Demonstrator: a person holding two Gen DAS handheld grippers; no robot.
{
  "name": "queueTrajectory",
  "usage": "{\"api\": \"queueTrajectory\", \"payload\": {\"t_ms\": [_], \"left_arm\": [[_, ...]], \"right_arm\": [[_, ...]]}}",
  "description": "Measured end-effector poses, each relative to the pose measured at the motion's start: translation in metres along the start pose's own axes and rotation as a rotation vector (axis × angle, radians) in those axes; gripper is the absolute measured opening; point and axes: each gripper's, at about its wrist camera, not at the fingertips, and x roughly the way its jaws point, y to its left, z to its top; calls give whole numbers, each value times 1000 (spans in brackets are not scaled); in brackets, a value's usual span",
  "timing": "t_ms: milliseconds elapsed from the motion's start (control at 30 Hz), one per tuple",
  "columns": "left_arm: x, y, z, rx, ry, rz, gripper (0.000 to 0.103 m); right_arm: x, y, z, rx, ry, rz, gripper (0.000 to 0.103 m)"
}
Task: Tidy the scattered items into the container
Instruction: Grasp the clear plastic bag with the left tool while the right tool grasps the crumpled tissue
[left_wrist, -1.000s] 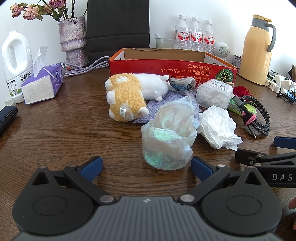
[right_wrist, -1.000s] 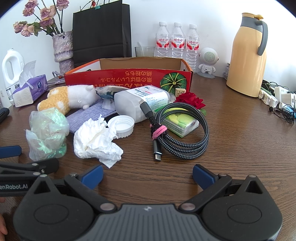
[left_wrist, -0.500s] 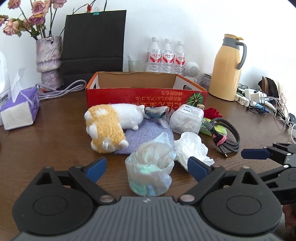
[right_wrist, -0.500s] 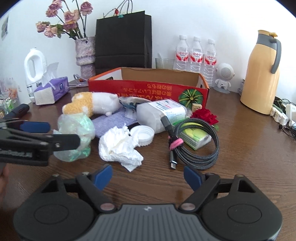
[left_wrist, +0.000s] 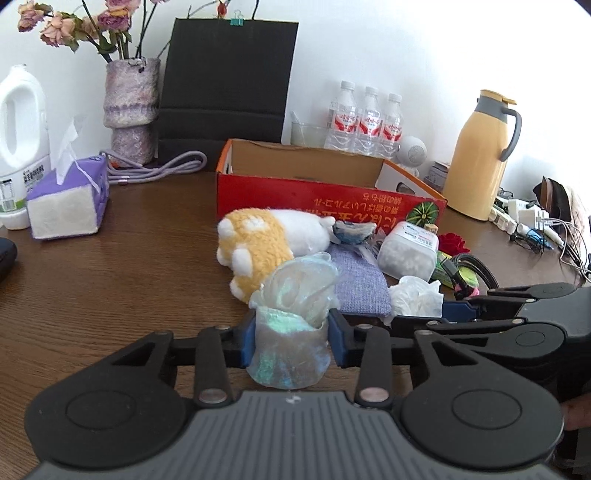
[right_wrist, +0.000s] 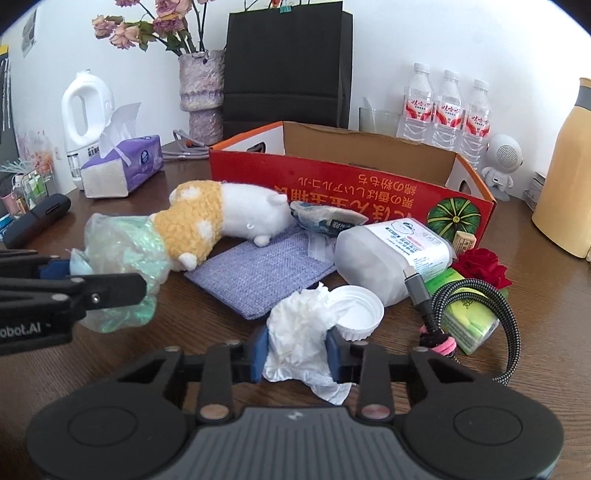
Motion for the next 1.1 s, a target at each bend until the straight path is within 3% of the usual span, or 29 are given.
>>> {"api": "queueTrajectory", "payload": {"t_ms": [200, 333, 433, 567, 667, 767, 867, 933, 1000, 1100], "left_arm": [[-29, -11, 1, 11, -96, 40, 39], [-44, -24, -1, -19, -166, 2, 39], [-34, -27, 15, -55, -158, -29, 39], [-4, -24, 69, -47, -198, -34, 39], [36, -23, 135, 0, -250, -9, 39], [81, -22, 205, 20, -237, 34, 39], [125, -16, 265, 9, -178, 62, 39], [157, -6, 291, -20, -71, 33, 39], [190, 10, 303, -75, 60, 41, 39], [244, 21, 299, -50, 233, 54, 39]], "right_arm": [[-53, -16, -9, 67, -101, -54, 23], [-84, -32, -13, 113, -155, -86, 23], [-90, -45, -1, 132, -192, -99, 23], [-76, -73, 44, 128, -255, -90, 23], [-55, -104, 99, 134, -303, -86, 23], [-31, -130, 166, 158, -323, -82, 23], [-5, -156, 232, 199, -279, -65, 23], [16, -171, 266, 211, -205, -41, 23], [45, -183, 291, 220, -93, -18, 23], [104, -191, 305, 207, 109, -1, 23]]}}
